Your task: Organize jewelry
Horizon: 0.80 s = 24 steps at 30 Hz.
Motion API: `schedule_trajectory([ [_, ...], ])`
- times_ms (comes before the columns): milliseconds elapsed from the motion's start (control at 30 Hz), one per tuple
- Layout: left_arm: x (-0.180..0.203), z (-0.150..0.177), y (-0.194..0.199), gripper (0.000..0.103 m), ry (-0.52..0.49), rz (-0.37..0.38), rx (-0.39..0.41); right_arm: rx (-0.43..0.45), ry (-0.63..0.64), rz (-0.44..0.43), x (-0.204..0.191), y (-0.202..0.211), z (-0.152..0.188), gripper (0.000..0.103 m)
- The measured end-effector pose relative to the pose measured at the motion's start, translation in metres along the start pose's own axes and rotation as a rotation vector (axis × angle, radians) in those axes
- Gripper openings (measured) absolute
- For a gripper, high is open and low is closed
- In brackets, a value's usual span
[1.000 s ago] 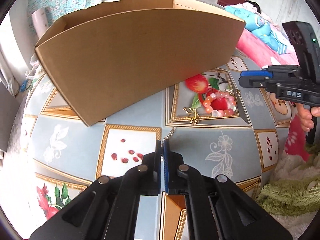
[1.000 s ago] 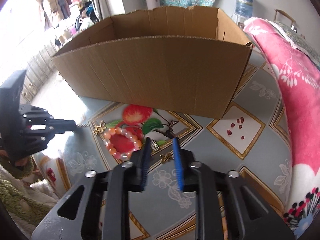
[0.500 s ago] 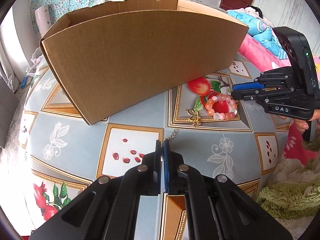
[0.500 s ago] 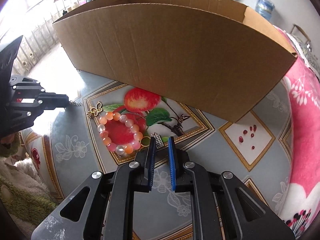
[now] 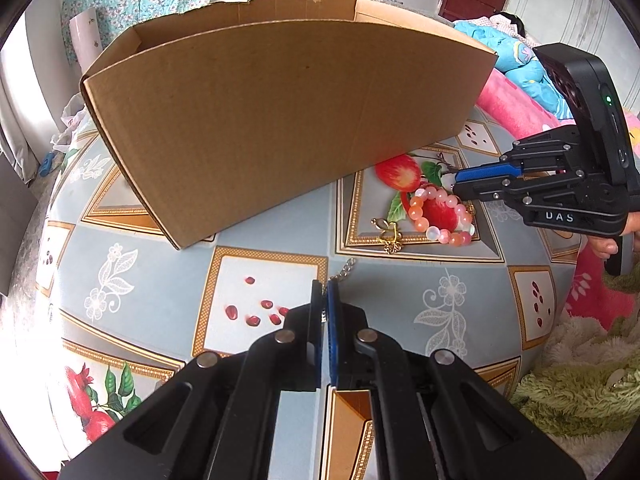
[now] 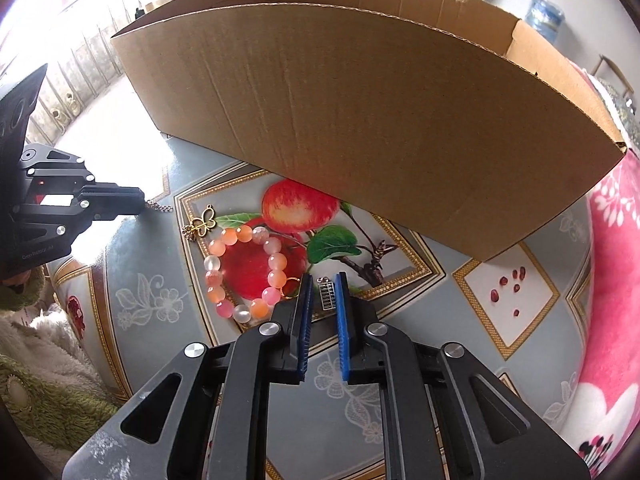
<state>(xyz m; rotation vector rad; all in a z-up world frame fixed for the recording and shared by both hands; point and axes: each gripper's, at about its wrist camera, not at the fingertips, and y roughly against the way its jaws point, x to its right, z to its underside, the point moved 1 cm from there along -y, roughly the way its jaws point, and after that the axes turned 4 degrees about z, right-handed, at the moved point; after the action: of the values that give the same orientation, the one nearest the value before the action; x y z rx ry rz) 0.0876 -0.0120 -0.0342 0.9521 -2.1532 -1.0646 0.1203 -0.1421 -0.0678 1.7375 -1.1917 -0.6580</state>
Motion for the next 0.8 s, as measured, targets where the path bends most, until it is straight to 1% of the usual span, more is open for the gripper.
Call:
schedule_trajectory([
  [333,0.001,0.001,0.000,0.002,-0.005,-0.004,0.008,0.015,-0.037,-0.017,0.019,0.003,-0.001,0.002],
  [567,0.001,0.000,0.008,0.002,-0.008,-0.006,0.023,0.042,-0.052,-0.004,0.026,0.021,0.004,0.002],
  [800,0.004,-0.003,0.026,0.001,-0.010,-0.020,0.066,0.093,-0.071,0.015,0.025,0.042,0.008,0.002],
])
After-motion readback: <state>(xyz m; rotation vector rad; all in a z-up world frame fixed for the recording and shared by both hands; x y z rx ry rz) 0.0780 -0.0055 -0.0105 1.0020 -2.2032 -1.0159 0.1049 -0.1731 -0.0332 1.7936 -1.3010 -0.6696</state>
